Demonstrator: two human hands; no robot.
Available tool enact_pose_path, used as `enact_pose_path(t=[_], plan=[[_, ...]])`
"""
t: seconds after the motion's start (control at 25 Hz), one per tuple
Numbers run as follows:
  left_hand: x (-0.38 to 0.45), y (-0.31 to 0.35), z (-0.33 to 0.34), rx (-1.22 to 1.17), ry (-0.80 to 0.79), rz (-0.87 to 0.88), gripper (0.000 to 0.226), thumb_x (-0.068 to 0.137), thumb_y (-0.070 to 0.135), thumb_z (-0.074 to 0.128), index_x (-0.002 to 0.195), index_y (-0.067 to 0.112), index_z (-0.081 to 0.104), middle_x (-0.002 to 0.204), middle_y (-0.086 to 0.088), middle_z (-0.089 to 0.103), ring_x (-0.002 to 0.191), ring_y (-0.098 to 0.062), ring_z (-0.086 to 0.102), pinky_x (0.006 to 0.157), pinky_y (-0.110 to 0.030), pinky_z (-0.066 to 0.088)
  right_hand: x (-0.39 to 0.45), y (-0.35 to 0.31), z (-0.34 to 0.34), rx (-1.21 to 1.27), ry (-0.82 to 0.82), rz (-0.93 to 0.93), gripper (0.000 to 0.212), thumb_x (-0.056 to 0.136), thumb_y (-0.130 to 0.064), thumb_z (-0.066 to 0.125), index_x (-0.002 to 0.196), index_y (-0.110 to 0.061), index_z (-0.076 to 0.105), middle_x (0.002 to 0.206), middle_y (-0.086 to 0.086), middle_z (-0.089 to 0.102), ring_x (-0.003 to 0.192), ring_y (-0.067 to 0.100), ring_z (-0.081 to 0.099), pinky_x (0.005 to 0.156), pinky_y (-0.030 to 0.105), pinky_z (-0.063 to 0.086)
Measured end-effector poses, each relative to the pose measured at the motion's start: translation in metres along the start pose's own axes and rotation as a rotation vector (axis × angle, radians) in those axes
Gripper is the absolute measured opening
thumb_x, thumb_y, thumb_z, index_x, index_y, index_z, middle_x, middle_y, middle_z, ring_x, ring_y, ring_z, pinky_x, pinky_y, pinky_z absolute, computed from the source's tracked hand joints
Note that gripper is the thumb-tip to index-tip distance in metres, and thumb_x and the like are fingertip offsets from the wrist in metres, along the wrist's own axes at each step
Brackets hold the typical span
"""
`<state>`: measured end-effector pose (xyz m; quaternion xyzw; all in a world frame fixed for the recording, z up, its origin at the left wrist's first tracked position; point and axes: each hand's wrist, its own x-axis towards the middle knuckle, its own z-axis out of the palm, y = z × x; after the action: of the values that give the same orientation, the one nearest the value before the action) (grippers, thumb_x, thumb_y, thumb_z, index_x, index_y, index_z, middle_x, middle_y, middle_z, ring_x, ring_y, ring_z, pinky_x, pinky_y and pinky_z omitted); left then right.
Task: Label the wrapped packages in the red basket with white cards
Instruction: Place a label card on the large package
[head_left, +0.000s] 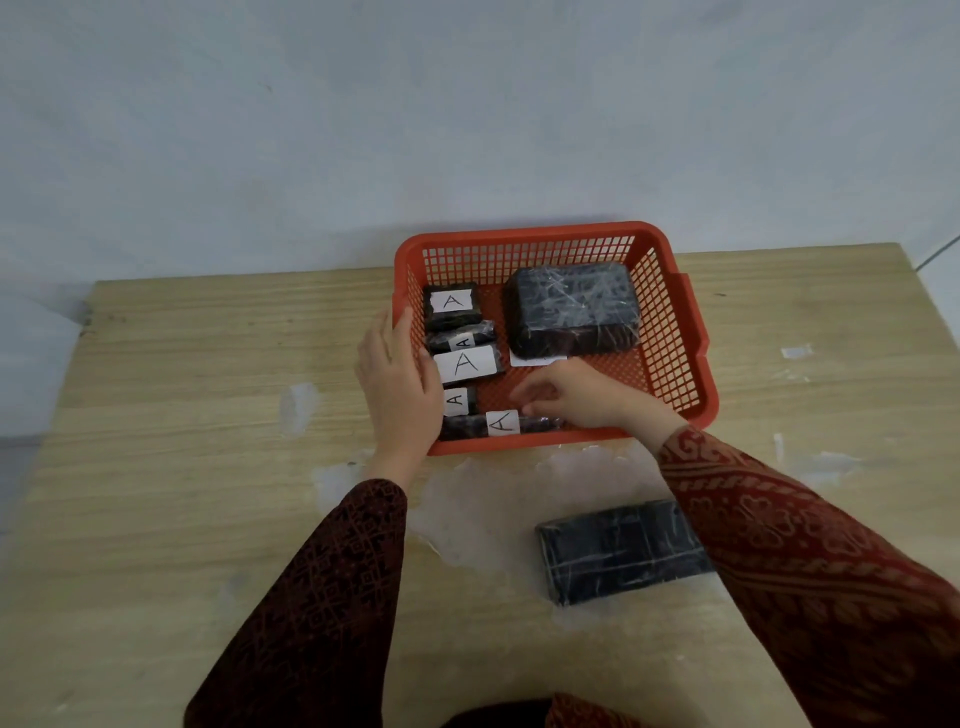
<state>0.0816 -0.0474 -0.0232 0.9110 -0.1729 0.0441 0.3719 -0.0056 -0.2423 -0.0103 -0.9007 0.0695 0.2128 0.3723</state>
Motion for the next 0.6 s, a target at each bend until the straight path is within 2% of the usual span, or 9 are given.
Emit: enact_pose_path(t=[0.08, 0.16, 0.2, 0.28, 0.32, 0.4, 0.44, 0.52, 0.6], plan=[[-0.003, 0.006, 0.003, 0.230, 0.007, 0.225, 0.043, 0.091, 0.014, 0.049, 0.134, 0.011, 0.050, 0.141, -0.015, 0.045, 0.132, -0.031, 0.039, 0.110, -0.049, 0.026, -0.016, 0.014, -0.013, 0.048, 0.277, -0.019, 0.025, 0.088, -0.016, 0.062, 0.113, -0.019, 0.065, 0.109, -0.003, 0.065, 0.095, 0.003, 0.059, 0.088, 0.021, 0.048], [-0.006, 0.014, 0.008, 0.254, -0.078, 0.402, 0.039, 0.089, 0.012, 0.051, 0.128, 0.010, 0.055, 0.130, -0.013, 0.056, 0.124, -0.030, 0.048, 0.106, -0.047, 0.030, -0.030, 0.032, -0.021, 0.048, 0.627, 0.082, 0.028, 0.087, -0.010, 0.061, 0.114, -0.017, 0.064, 0.117, 0.005, 0.058, 0.107, 0.017, 0.055, 0.096, 0.028, 0.041], [-0.007, 0.023, 0.013, 0.201, -0.138, 0.424, 0.037, 0.090, 0.011, 0.050, 0.126, 0.010, 0.056, 0.125, -0.012, 0.059, 0.119, -0.029, 0.052, 0.103, -0.046, 0.036, -0.033, 0.040, -0.026, 0.059, 0.706, 0.159, 0.034, 0.087, -0.007, 0.060, 0.120, -0.017, 0.060, 0.127, 0.011, 0.052, 0.117, 0.026, 0.050, 0.102, 0.030, 0.036], [-0.005, 0.041, 0.030, 0.092, -0.271, 0.328, 0.038, 0.093, 0.014, 0.048, 0.131, 0.008, 0.053, 0.127, -0.012, 0.058, 0.120, -0.028, 0.050, 0.101, -0.047, 0.040, -0.029, 0.048, -0.033, 0.101, 0.613, 0.283, 0.056, 0.087, -0.007, 0.060, 0.139, -0.019, 0.042, 0.143, 0.019, 0.037, 0.132, 0.034, 0.038, 0.111, 0.039, 0.028], [-0.002, 0.048, 0.038, 0.084, -0.353, 0.240, 0.043, 0.095, 0.019, 0.046, 0.137, 0.009, 0.046, 0.134, -0.014, 0.053, 0.128, -0.029, 0.043, 0.107, -0.048, 0.036, -0.023, 0.047, -0.032, 0.135, 0.538, 0.310, 0.068, 0.086, -0.009, 0.062, 0.146, -0.019, 0.030, 0.147, 0.020, 0.034, 0.135, 0.035, 0.035, 0.113, 0.044, 0.027], [0.007, 0.081, 0.069, 0.177, -0.524, 0.117, 0.053, 0.099, 0.028, 0.038, 0.148, 0.012, 0.026, 0.152, -0.016, 0.033, 0.144, -0.032, 0.018, 0.118, -0.049, 0.014, -0.026, 0.060, -0.046, 0.182, 0.514, 0.347, 0.085, 0.084, -0.011, 0.066, 0.150, -0.015, 0.014, 0.148, 0.023, 0.034, 0.135, 0.037, 0.037, 0.114, 0.046, 0.028], [0.011, 0.082, 0.075, 0.256, -0.568, 0.086, 0.055, 0.100, 0.030, 0.034, 0.150, 0.014, 0.019, 0.156, -0.016, 0.024, 0.146, -0.033, 0.007, 0.118, -0.050, 0.004, -0.023, 0.056, -0.043, 0.173, 0.507, 0.341, 0.089, 0.082, -0.010, 0.068, 0.151, -0.015, 0.012, 0.147, 0.025, 0.033, 0.133, 0.038, 0.038, 0.113, 0.045, 0.028], [0.018, 0.079, 0.080, 0.331, -0.549, 0.055, 0.056, 0.101, 0.031, 0.032, 0.151, 0.015, 0.015, 0.156, -0.018, 0.022, 0.146, -0.035, 0.000, 0.116, -0.052, -0.004, -0.022, 0.048, -0.035, 0.075, 0.526, 0.281, 0.091, 0.078, -0.007, 0.071, 0.150, -0.017, 0.016, 0.143, 0.026, 0.032, 0.128, 0.040, 0.041, 0.110, 0.044, 0.032], [0.024, 0.080, 0.078, 0.239, -0.426, 0.012, 0.052, 0.100, 0.031, 0.034, 0.149, 0.016, 0.026, 0.147, -0.019, 0.035, 0.143, -0.037, 0.013, 0.116, -0.051, 0.002, -0.029, 0.046, -0.030, -0.074, 0.625, 0.186, 0.089, 0.077, -0.004, 0.071, 0.149, -0.021, 0.021, 0.138, 0.022, 0.032, 0.123, 0.038, 0.045, 0.106, 0.044, 0.039]])
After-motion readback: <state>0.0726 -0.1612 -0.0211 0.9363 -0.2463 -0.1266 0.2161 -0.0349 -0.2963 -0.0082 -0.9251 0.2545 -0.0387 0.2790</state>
